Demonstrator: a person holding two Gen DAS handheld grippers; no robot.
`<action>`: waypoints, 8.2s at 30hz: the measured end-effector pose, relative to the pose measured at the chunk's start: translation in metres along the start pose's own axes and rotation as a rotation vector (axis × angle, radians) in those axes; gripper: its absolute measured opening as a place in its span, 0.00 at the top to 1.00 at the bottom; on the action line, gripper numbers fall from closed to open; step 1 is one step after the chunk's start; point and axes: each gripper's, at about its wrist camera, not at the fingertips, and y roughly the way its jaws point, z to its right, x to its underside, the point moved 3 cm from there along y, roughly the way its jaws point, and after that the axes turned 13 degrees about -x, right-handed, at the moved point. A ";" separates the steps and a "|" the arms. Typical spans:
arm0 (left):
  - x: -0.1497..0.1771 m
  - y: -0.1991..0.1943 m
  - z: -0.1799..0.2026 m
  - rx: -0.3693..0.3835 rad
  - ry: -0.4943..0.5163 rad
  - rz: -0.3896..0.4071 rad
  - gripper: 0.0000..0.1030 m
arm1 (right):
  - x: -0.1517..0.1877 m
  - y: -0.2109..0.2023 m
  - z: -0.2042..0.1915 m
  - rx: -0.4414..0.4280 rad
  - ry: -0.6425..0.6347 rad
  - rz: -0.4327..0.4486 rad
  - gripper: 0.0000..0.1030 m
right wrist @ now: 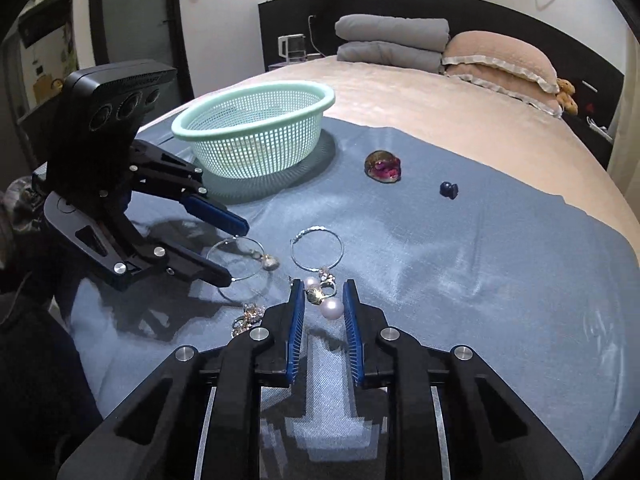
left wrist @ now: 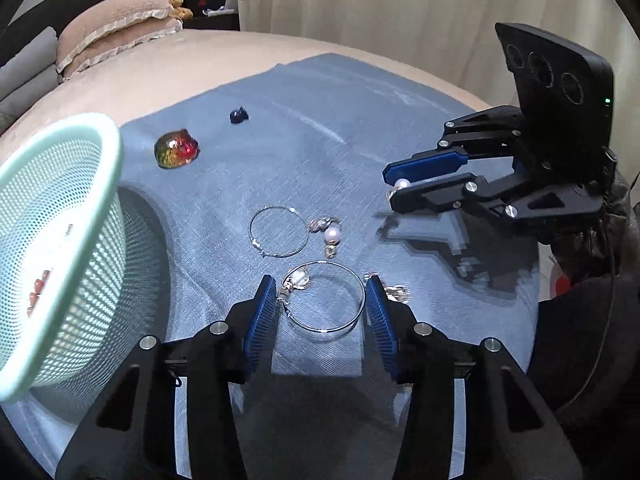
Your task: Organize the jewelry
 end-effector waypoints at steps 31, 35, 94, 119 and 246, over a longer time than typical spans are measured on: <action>0.007 -0.062 -0.154 -0.206 -0.073 0.086 0.54 | -0.176 0.113 -0.040 -0.188 -0.205 -0.003 0.82; 0.013 -0.052 -0.162 -0.183 -0.079 0.079 0.54 | -0.166 0.128 -0.034 -0.167 -0.189 -0.031 0.82; -0.011 0.028 -0.005 -0.013 0.058 0.008 0.40 | -0.002 0.064 0.016 0.014 0.120 -0.050 0.56; 0.006 0.023 -0.010 0.049 -0.029 -0.024 0.98 | 0.015 0.020 0.009 0.065 0.196 0.020 0.90; 0.029 -0.057 -0.026 0.109 -0.142 0.089 0.85 | -0.003 0.014 0.007 -0.025 0.135 -0.001 0.96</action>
